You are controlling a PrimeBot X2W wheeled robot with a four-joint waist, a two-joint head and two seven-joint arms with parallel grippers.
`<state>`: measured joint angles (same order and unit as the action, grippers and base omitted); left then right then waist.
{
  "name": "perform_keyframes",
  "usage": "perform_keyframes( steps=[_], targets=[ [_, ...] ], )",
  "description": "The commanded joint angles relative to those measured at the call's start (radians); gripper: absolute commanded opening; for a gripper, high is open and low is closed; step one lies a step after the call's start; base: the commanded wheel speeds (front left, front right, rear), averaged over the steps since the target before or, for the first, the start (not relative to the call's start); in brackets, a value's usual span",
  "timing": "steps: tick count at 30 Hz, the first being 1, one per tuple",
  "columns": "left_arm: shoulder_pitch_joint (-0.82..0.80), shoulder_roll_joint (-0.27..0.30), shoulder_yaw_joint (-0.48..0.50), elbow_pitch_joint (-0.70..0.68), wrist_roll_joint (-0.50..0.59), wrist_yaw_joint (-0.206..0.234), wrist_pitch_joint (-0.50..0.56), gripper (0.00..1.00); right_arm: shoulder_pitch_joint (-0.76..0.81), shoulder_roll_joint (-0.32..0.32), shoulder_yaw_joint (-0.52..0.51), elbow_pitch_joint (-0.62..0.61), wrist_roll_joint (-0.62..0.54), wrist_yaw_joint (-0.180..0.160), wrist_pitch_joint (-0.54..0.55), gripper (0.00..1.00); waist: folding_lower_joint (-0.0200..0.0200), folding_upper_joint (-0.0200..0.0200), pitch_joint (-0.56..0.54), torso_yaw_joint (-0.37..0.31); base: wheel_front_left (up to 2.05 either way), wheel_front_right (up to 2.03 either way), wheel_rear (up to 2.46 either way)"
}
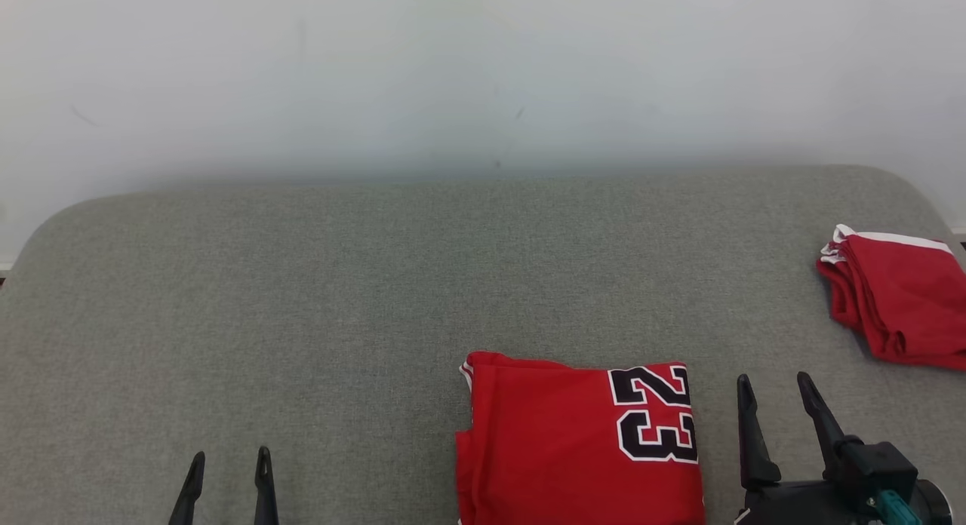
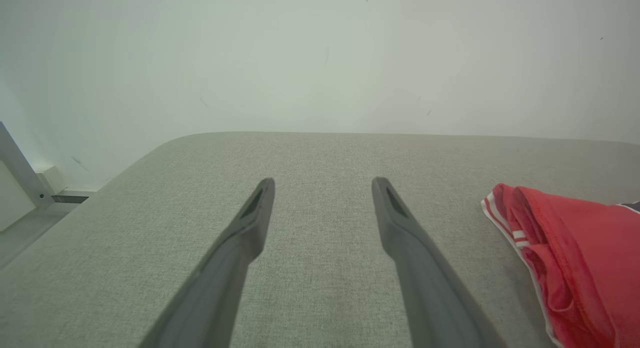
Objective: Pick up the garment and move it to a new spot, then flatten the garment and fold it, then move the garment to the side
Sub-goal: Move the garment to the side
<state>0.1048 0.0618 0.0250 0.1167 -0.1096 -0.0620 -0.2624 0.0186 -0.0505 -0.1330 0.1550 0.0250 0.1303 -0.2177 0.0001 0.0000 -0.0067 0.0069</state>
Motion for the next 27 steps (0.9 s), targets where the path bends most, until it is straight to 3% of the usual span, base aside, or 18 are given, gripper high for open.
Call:
perform_keyframes(
  steps=[1,7,17,22,27],
  targets=[
    [0.005,-0.004,0.002,0.003,0.008,-0.005,-0.003,1.00,-0.007,0.001,0.005,-0.009,0.005,0.000,0.013,1.00,-0.0001,0.0000,0.000,0.004,0.00,0.00,0.00],
    [0.003,-0.006,0.007,0.000,0.013,-0.010,-0.003,1.00,-0.014,0.002,0.017,-0.099,0.049,0.000,0.288,1.00,-0.0001,0.0000,0.008,0.019,0.00,0.00,0.00],
    [-0.024,-0.011,-0.010,0.004,0.009,-0.015,-0.003,1.00,-0.020,0.002,-0.030,-0.276,0.044,0.000,0.864,1.00,-0.0001,0.0000,0.054,0.051,0.00,0.00,0.00],
    [-0.047,-0.011,-0.027,0.002,0.007,-0.016,-0.003,1.00,-0.026,0.001,-0.031,-0.297,0.051,0.000,1.004,1.00,-0.0001,0.0000,0.097,0.083,0.00,0.00,0.00],
    [-0.068,-0.012,-0.036,-0.006,0.006,-0.016,-0.003,1.00,-0.050,0.001,-0.044,-0.269,0.060,0.000,1.049,1.00,-0.0001,0.0000,0.142,0.118,0.00,0.00,0.00]
  ],
)
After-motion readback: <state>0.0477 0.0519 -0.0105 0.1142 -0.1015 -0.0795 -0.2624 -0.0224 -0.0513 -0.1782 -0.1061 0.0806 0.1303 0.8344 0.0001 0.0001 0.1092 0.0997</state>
